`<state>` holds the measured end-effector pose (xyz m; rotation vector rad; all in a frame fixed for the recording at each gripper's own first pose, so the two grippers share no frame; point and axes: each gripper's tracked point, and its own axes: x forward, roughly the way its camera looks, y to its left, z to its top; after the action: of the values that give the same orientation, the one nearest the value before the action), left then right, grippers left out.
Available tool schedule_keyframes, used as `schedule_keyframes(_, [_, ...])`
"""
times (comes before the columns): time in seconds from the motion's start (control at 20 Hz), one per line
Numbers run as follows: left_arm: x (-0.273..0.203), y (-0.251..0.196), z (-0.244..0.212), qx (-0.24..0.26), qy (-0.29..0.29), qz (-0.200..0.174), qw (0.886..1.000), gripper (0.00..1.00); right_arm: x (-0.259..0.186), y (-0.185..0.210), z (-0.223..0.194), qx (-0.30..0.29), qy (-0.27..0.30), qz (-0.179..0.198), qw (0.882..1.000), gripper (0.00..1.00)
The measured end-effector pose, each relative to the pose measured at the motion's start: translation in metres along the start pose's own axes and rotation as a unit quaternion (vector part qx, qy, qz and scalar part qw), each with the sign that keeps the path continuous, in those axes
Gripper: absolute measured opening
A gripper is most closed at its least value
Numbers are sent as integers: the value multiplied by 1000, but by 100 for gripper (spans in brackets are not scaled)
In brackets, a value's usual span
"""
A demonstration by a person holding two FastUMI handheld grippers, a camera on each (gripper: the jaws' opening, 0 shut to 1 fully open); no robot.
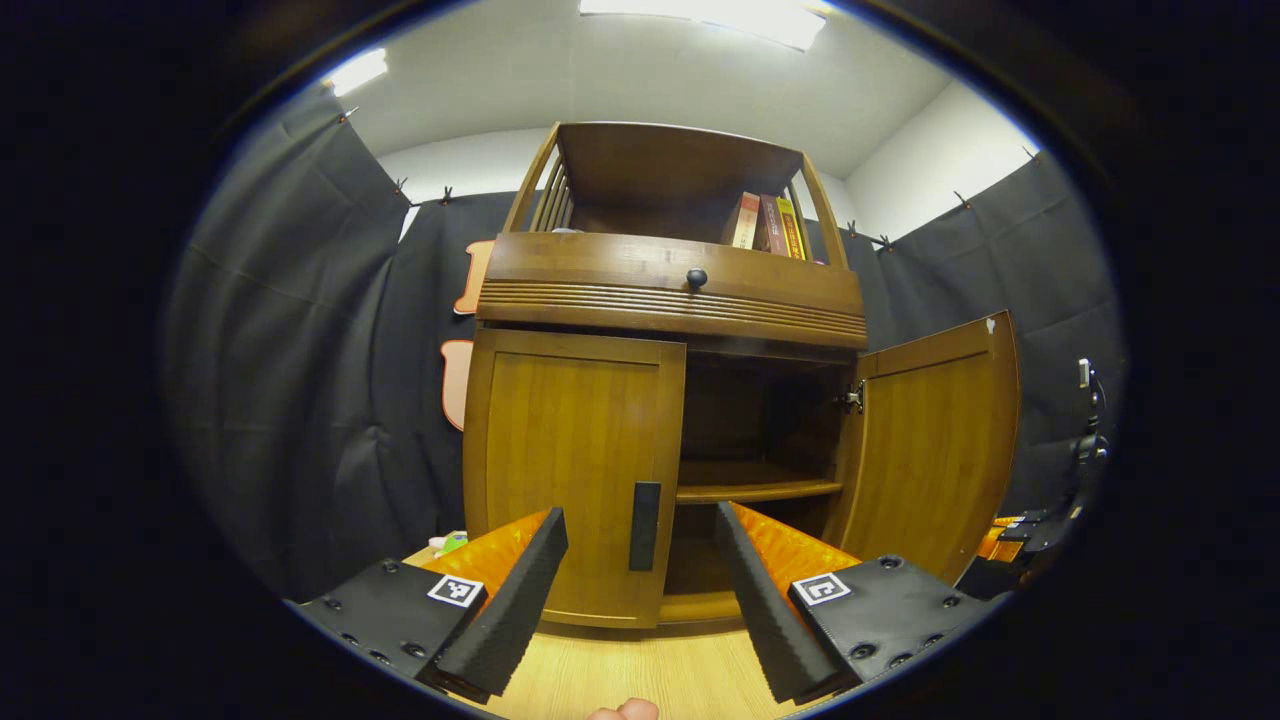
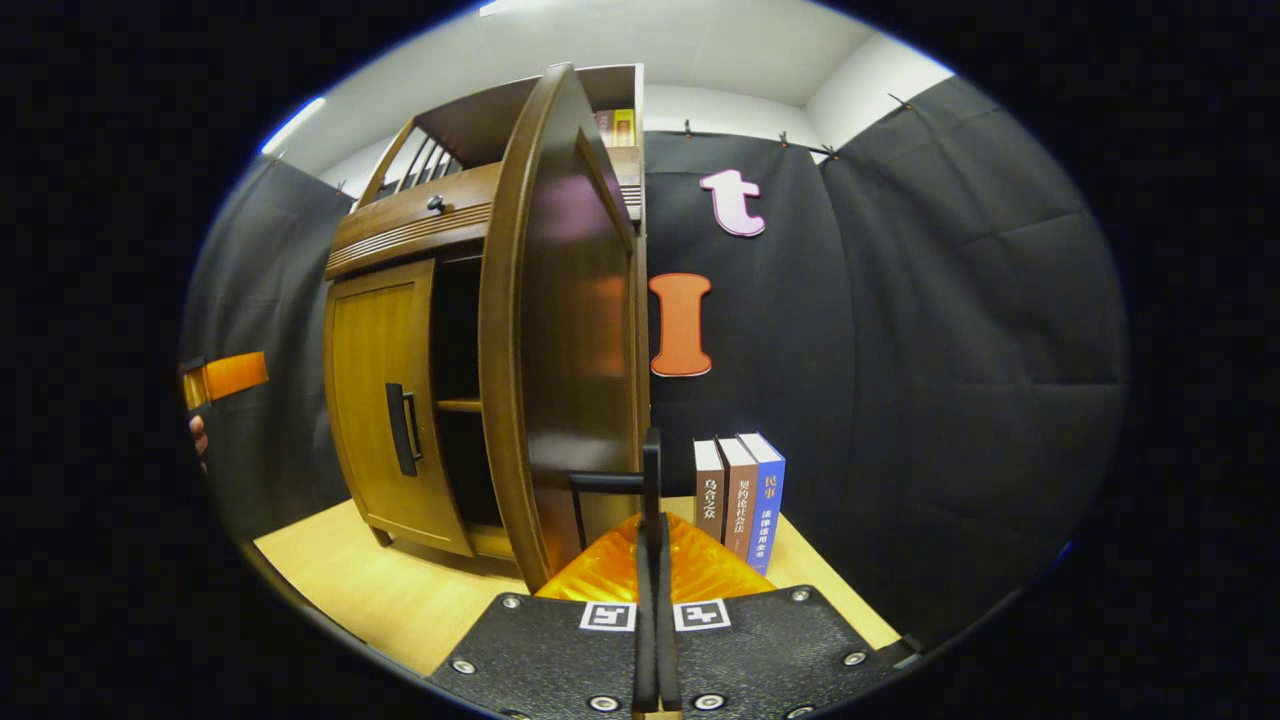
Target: Open the right door of the double-door shoe cabinet with the right hand, and open the left door with the left hand.
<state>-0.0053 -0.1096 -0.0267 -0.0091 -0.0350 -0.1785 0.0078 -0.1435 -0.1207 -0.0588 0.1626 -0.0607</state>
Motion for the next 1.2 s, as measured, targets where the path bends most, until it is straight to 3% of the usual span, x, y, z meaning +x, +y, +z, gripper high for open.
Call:
schedule_keyframes(0.4, [-4, 7, 0, 0, -4, 18, 1000, 95, 4, -41, 1, 19, -15, 75, 997, 0])
schedule_keyframes(0.45, [-3, 8, 0, -1, -4, 21, 1000, 94, 6, -46, 0, 28, -18, 85, 996, 10])
schedule_keyframes(0.5, [-5, 10, -1, -1, -5, 24, 1000, 94, 9, -47, -1, 37, -19, 95, 995, 1])
schedule_keyframes(0.55, [-5, 11, 0, -2, -5, 26, 1000, 94, 8, -49, 1, 32, -21, 102, 994, 1])
schedule_keyframes(0.6, [-6, 12, -1, -2, -5, 28, 1000, 94, 7, -50, 1, 28, -21, 106, 994, 10])
schedule_keyframes(0.65, [-6, 12, 0, -3, -5, 30, 1000, 95, 6, -48, 1, 31, -24, 107, 994, 2])
schedule_keyframes(0.7, [-8, 13, 0, -4, -7, 32, 999, 94, 6, -47, -2, 34, -22, 104, 994, 3])
schedule_keyframes(0.75, [-7, 13, -1, -5, -7, 34, 999, 94, 1, -48, -7, 39, -15, 97, 994, 13])
schedule_keyframes(0.8, [-8, 12, -3, -5, -6, 35, 999, 94, -6, -47, -14, 37, -5, 94, 995, 14])
schedule_keyframes(0.85, [-7, 11, -4, -5, -5, 34, 999, 95, -14, -48, -18, 34, 1, 89, 995, 4])
schedule_keyframes(0.9, [-8, 11, -5, -3, -4, 32, 999, 95, -20, -48, -21, 34, 5, 84, 996, 4])
schedule_keyframes(0.95, [-6, 10, -6, -2, -4, 31, 999, 95, -28, -49, -23, 40, 9, 78, 996, 14])
schedule_keyframes(1.0, [-6, 9, -6, -3, -4, 29, 1000, 95, -34, -51, -25, 41, 14, 68, 997, 4])
schedule_keyframes(1.05, [-4, 7, -7, -4, -3, 26, 1000, 95, -43, -57, -23, 32, 14, 53, 998, 2])
schedule_keyframes(1.1, [-3, 4, -8, -6, -2, 23, 1000, 97, -52, -63, -19, 23, 12, 37, 999, 12])
schedule_keyframes(1.15, [-2, 3, -9, -7, -2, 20, 1000, 97, -62, -61, -12, 18, 8, 26, 999, 12])
schedule_keyframes(1.2, [-1, 3, -10, -7, -1, 17, 1000, 97, -73, -55, -2, 19, 1, 20, 1000, 1])
